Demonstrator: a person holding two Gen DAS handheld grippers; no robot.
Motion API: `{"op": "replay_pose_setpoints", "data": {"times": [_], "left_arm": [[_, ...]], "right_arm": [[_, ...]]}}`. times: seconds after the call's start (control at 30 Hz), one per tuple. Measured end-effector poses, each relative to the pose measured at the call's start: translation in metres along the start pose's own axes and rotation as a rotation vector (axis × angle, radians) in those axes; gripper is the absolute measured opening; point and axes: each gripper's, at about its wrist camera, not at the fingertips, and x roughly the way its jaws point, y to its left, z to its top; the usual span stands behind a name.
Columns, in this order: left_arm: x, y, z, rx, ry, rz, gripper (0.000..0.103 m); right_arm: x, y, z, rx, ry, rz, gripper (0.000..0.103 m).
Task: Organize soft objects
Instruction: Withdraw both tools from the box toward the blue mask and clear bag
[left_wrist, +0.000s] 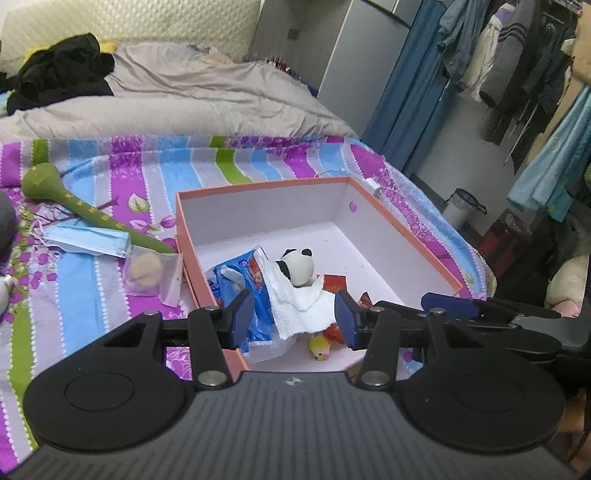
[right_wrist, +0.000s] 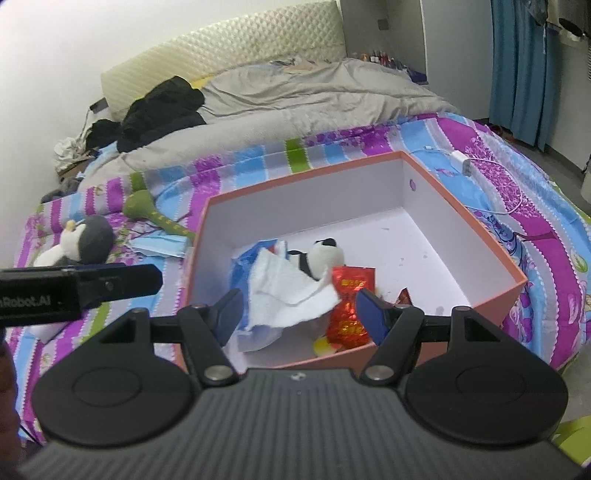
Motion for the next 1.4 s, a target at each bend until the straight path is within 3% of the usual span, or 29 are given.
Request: {"op": "replay_pose_setpoints", "data": {"times": [0.7,1.2,1.4], "left_arm": [[-0.117,0.024,-0.063,-0.055,-0.096,0.064,0.054],[-0.185,0.061,-0.116,-0.139,-0.146,0.172,0.054],[-0.193,0.071,-0.123,-0.145,-0.143,0.198,0.054]], "right_arm": [[-0.070,0.063,-0.042,-0.072,-0.067,0.088,0.070],[-0.082,0.112,-0.080,-0.129,0.000,0.183,0.070],[-0.082,0.129,-0.084,-0.159,-0.008,0.212,0.070]]}}
